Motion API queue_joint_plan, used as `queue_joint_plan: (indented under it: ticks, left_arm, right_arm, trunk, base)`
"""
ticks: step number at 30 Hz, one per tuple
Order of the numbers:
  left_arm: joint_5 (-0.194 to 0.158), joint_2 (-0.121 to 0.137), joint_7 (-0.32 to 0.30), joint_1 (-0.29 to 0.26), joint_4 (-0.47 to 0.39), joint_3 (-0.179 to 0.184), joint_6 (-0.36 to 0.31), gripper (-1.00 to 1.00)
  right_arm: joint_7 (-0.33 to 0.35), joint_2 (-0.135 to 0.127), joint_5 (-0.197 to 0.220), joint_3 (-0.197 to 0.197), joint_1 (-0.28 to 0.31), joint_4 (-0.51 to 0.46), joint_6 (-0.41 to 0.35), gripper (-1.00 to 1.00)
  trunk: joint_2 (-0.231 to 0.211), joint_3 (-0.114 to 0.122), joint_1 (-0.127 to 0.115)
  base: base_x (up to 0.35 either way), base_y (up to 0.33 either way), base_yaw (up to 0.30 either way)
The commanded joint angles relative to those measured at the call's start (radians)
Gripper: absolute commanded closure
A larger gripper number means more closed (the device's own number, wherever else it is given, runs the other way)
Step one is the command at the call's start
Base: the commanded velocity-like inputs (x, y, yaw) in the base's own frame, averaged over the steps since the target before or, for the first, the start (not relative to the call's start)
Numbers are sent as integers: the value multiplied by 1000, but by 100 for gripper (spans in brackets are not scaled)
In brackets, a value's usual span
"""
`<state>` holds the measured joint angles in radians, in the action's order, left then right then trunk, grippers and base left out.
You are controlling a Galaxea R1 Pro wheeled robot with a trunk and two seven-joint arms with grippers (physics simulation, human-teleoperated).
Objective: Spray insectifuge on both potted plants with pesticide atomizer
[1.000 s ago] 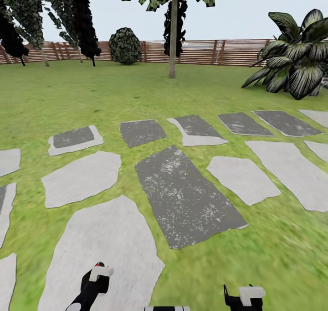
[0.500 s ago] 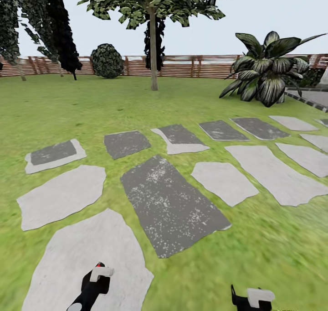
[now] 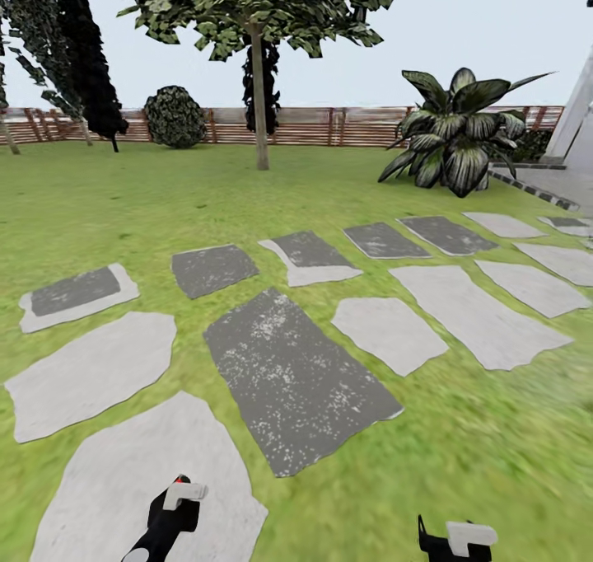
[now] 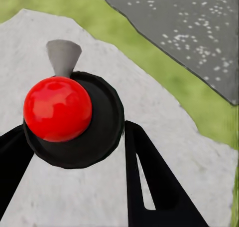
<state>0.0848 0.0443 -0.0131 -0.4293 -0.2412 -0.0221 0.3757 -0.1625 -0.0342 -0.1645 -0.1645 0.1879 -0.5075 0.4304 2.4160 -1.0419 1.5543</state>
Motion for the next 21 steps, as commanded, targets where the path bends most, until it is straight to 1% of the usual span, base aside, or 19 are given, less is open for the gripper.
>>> queue_joint_plan:
  ticks: [1,19,21]
  left_arm:
    - [9,0,-1,0,0,-3,3,100]
    - [9,0,-1,0,0,-3,3,100]
    - [9,0,-1,0,0,-3,3,100]
  right_arm:
    - [-5,0,-10,-3,1,1,2,-100]
    - [-4,0,-11,-3,1,1,2,-100]
    - [-4,0,-11,-3,1,1,2,-100]
  trunk:
    - [-7,3,-4]
    - [-133,76,-73]
    - [-133,78,-73]
  base:
    - [0,0,-252]
    - [0,0,-257]
    - [0,0,-257]
